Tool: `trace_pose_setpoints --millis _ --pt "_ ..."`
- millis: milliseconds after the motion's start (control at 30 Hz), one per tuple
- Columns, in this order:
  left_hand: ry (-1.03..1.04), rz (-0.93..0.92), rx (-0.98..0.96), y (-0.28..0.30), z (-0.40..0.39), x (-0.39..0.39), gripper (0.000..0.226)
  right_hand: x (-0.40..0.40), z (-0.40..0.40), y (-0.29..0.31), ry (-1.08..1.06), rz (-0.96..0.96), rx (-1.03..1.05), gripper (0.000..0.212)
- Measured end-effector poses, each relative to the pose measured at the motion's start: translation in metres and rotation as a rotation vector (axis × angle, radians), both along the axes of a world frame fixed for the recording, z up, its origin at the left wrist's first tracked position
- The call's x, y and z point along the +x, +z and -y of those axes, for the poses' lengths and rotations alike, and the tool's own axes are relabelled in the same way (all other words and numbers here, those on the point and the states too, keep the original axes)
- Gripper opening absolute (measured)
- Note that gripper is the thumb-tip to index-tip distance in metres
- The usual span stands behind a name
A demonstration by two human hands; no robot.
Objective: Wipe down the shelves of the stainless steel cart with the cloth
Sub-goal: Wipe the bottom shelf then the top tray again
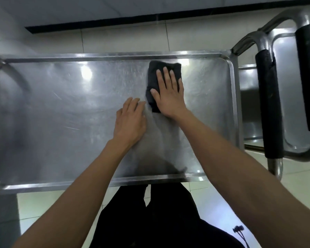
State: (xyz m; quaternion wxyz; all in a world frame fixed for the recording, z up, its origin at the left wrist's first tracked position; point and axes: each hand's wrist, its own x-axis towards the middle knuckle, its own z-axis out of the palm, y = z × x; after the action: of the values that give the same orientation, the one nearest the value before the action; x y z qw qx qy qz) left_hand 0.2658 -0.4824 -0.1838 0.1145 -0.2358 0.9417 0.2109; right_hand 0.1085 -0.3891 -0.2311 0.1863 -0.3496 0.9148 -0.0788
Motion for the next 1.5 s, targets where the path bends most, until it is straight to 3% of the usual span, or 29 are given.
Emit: trace_pose_setpoints --millis 400,700,1233,1500 --pt "-0.262 0.03 0.053 -0.003 -0.037 0.03 0.049 0.172 -0.189 0.007 0.011 -0.08 0.088 0.066" --pt "-0.246 -0.009 0.086 0.001 -0.053 -0.002 0.051 0.174 -0.207 0.008 0.003 -0.056 0.125 0.065" --pt "-0.081 0.067 -0.036 -0.011 -0.045 -0.063 0.04 -0.027 -0.095 -0.005 0.083 -0.039 -0.004 0.066" --pt "0.004 -0.01 -0.078 -0.01 -0.049 -0.072 0.03 -0.124 -0.018 0.0 0.073 -0.011 -0.028 0.067"
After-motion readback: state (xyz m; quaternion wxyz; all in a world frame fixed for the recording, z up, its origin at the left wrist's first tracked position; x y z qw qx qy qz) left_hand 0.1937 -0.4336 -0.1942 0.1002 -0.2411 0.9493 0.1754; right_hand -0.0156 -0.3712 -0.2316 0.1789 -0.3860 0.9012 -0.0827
